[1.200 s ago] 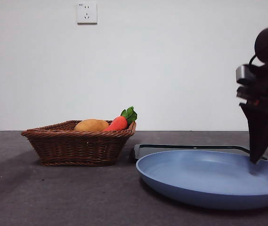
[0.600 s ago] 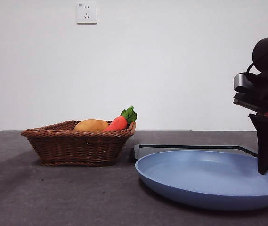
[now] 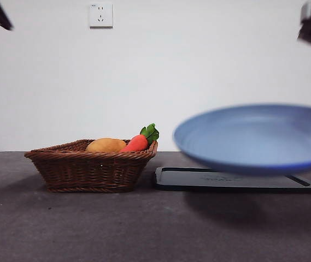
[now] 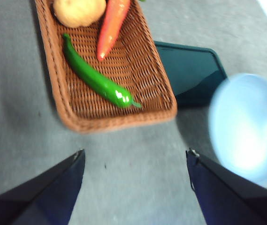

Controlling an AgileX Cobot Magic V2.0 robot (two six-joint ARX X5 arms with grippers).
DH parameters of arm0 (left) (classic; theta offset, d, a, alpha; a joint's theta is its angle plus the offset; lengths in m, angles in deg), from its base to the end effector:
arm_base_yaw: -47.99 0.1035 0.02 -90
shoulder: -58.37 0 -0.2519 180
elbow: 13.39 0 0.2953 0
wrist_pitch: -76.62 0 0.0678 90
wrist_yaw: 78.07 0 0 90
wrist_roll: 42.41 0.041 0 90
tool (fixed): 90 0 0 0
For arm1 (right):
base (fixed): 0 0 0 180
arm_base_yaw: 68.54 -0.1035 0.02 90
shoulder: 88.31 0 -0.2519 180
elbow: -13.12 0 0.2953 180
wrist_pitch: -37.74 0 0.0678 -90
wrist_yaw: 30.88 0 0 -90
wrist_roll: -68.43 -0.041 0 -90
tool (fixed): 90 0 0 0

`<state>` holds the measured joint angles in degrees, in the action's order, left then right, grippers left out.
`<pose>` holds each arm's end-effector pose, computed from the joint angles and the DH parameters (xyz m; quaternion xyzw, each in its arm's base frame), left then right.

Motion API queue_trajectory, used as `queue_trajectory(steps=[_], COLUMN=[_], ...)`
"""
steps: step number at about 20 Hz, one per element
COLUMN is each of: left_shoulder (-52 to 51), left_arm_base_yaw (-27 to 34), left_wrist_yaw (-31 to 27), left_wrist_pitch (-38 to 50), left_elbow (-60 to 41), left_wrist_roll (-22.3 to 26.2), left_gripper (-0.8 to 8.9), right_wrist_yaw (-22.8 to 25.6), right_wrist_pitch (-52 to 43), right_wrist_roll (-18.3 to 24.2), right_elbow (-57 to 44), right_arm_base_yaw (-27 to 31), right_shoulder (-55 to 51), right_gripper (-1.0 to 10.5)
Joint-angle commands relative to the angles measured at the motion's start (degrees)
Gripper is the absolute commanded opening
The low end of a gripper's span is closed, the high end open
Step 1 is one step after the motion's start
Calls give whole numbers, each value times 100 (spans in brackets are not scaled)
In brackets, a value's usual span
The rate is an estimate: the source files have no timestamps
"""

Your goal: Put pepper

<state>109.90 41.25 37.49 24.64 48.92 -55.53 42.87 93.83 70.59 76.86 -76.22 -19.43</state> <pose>0.2285 -0.0448 0.2869 -0.1599 0.3746 -0.2190 0.8867 0.2709 0.0481 0.2181 0.0222 0.5044 0.1880 0.8425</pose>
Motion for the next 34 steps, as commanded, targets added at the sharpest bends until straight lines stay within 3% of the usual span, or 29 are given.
queue_trajectory(steps=[1, 7, 12, 20, 26, 31, 34], left_shoulder=[761, 2929, 4505, 5775, 6199, 6196, 6186], left_arm_base_yaw=[-393, -1388, -1703, -1775, -1808, -1851, -1853], left_wrist_yaw=[-435, -1718, -2282, -2570, -2603, -2496, -2302], left_wrist_pitch=[190, 245, -33, -125, 111, 101, 107], left_elbow=[474, 1805, 2914, 3246, 3246, 3246, 3246], left_wrist_roll=[-393, -758, -1233, -1683, -1744, -1893, -2039], left_gripper=[375, 375, 375, 375, 374, 143, 134], right_wrist_yaw=[-9, -11, -11, -28, -31, -26, -26], right_wrist_pitch=[15, 192, 356, 415, 409, 402, 400], right_wrist_roll=[-37, -83, -87, -59, -9, -9, -11], right_elbow=[74, 79, 79, 79, 79, 79, 79], right_arm_base_yaw=[81, 131, 131, 129, 129, 129, 129], right_shoulder=[-385, -1113, -1471, -1598, -1596, -1596, -1596], right_gripper=[5, 5, 5, 5, 5, 5, 5])
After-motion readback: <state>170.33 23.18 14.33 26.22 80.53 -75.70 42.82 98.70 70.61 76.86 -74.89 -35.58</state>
